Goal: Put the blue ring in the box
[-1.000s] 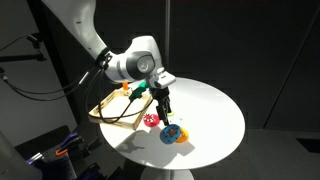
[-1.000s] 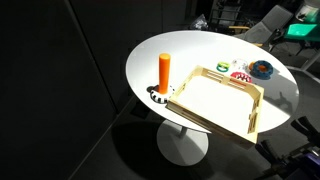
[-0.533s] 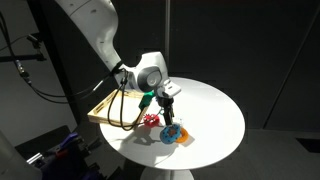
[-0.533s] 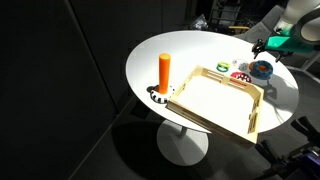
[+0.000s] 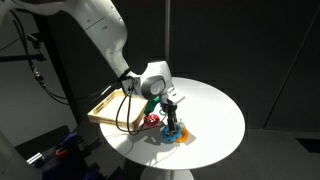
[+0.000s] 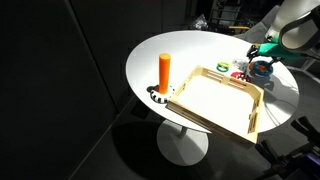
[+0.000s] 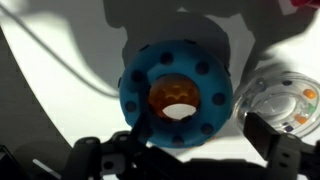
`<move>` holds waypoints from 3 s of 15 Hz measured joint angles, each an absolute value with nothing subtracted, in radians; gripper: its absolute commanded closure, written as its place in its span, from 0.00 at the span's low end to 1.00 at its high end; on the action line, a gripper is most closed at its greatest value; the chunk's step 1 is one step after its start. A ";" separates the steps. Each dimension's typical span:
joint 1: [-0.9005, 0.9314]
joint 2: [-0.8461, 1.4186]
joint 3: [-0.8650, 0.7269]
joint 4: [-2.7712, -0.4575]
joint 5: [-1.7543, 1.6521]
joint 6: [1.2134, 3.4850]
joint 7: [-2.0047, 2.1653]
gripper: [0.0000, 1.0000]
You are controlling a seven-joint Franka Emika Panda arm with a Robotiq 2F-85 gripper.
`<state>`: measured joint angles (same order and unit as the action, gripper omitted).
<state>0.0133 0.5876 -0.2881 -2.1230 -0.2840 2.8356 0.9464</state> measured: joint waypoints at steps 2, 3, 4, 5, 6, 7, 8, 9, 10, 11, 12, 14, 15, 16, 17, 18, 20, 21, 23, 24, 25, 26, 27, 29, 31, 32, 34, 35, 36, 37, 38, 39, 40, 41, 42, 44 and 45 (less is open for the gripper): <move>0.034 0.600 -0.315 -2.114 -0.262 2.836 0.935 0.52; 0.042 0.603 -0.322 -2.109 -0.256 2.836 0.935 0.61; 0.052 0.608 -0.329 -2.104 -0.249 2.836 0.935 0.68; 0.062 0.612 -0.337 -2.098 -0.241 2.835 0.935 0.77; 0.072 0.617 -0.344 -2.093 -0.234 2.833 0.935 0.84; 0.083 0.621 -0.353 -2.091 -0.225 2.831 0.935 0.87; 0.091 0.624 -0.360 -2.090 -0.220 2.829 0.935 0.89; 0.097 0.626 -0.367 -2.090 -0.216 2.828 0.935 0.89; 0.103 0.627 -0.373 -2.090 -0.213 2.827 0.935 0.89; 0.108 0.628 -0.378 -2.089 -0.210 2.826 0.935 0.89; 0.112 0.630 -0.384 -2.089 -0.208 2.825 0.935 0.89; 0.120 0.630 -0.398 -2.089 -0.207 2.820 0.936 0.89; 0.124 0.630 -0.404 -2.087 -0.207 2.815 0.936 0.89; 0.129 0.629 -0.410 -2.085 -0.206 2.806 0.936 0.89; 0.135 0.624 -0.415 -2.083 -0.206 2.794 0.936 0.89; 0.140 0.617 -0.418 -2.080 -0.206 2.782 0.937 0.89; 0.153 0.595 -0.420 -2.075 -0.206 2.759 0.940 0.89; 0.162 0.581 -0.420 -2.073 -0.206 2.746 0.942 0.89; 0.188 0.551 -0.420 -2.070 -0.206 2.722 0.955 0.89; 0.202 0.539 -0.420 -2.070 -0.207 2.712 0.963 0.89; 0.217 0.529 -0.420 -2.070 -0.209 2.705 0.974 0.89; 0.230 0.523 -0.420 -2.070 -0.211 2.702 0.986 0.74; 0.240 0.521 -0.420 -2.070 -0.215 2.699 0.999 0.41; 0.251 0.521 -0.420 -2.070 -0.228 2.690 1.021 0.45; 0.251 0.521 -0.422 -2.070 -0.242 2.672 1.036 0.32; 0.250 0.521 -0.424 -2.070 -0.248 2.663 1.040 0.23; 0.246 0.521 -0.430 -2.070 -0.266 2.646 1.049 0.08; 0.243 0.521 -0.434 -2.070 -0.277 2.636 1.056 0.01; 0.241 0.521 -0.436 -2.070 -0.287 2.629 1.061 0.00; 0.236 0.521 -0.438 -2.071 -0.295 2.624 1.066 0.00; 0.230 0.522 -0.438 -2.072 -0.303 2.622 1.070 0.00; 0.225 0.523 -0.439 -2.072 -0.311 2.622 1.076 0.00; 0.219 0.527 -0.439 -2.072 -0.318 2.622 1.080 0.00; 0.214 0.532 -0.439 -2.072 -0.324 2.622 1.085 0.00; 0.210 0.539 -0.439 -2.072 -0.329 2.623 1.092 0.00; 0.205 0.559 -0.439 -2.072 -0.339 2.628 1.105 0.00; 0.203 0.570 -0.439 -2.072 -0.342 2.633 1.113 0.00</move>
<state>0.2032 0.5701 -0.4386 -2.0717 -0.3416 2.6325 1.1127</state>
